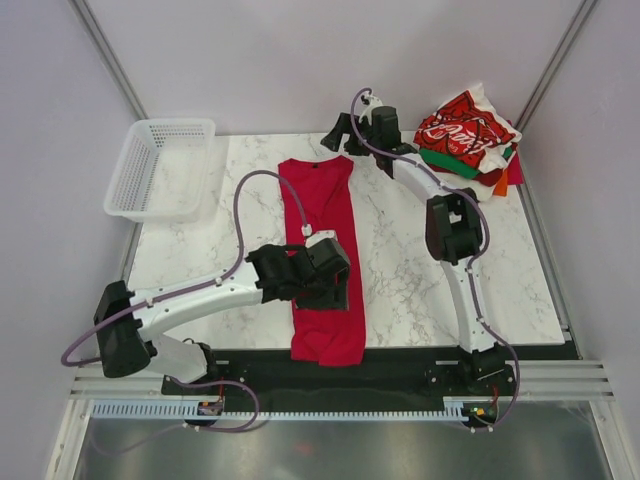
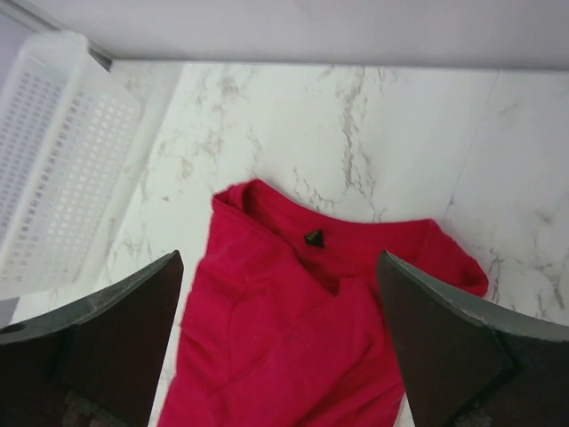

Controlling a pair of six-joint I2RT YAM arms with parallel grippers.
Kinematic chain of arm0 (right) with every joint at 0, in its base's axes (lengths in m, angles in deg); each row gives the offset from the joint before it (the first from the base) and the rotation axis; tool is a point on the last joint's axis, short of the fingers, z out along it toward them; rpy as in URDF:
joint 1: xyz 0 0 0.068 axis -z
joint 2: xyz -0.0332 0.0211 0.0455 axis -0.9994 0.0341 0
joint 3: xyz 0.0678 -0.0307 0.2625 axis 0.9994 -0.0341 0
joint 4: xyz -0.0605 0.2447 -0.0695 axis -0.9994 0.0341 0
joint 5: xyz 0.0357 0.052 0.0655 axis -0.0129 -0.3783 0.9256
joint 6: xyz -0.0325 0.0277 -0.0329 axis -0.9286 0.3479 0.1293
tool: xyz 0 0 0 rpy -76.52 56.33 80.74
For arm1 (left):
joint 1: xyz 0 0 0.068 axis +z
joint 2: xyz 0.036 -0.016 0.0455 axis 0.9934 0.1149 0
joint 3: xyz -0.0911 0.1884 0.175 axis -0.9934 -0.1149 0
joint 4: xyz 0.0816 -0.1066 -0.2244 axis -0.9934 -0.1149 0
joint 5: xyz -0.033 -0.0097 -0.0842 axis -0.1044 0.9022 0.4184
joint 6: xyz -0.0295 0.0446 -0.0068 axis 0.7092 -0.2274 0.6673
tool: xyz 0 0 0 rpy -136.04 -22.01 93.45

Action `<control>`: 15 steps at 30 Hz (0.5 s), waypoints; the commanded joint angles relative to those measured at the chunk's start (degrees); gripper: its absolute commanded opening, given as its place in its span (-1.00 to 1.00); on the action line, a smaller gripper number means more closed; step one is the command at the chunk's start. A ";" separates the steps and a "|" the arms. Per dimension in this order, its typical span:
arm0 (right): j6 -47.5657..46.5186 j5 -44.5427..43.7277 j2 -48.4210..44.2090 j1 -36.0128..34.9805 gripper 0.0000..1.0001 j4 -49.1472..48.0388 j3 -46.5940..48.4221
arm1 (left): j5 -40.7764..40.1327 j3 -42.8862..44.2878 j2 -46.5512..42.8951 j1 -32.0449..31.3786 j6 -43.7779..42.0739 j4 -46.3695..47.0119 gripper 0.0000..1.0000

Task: Fold and stack the t-shirts
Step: Fold the tshirt

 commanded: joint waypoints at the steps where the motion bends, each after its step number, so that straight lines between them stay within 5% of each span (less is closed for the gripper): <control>1: -2.89 -1.38 -12.91 0.77 0.96 -1.96 -7.38 | -9.32 2.98 -3.54 1.42 -2.34 -6.42 0.44; 7: 6.31 5.09 -19.88 -1.32 0.92 -14.08 -25.00 | -12.15 1.49 -5.20 7.93 -6.82 -6.60 0.39; 11: 2.21 5.04 -14.97 -7.30 0.77 -3.67 -18.78 | -15.57 3.77 -9.42 7.93 -12.09 -7.04 0.38; 15: 3.69 3.00 -10.31 -10.30 0.74 -3.72 -17.37 | -15.40 3.69 -17.06 11.18 -17.27 -9.32 0.40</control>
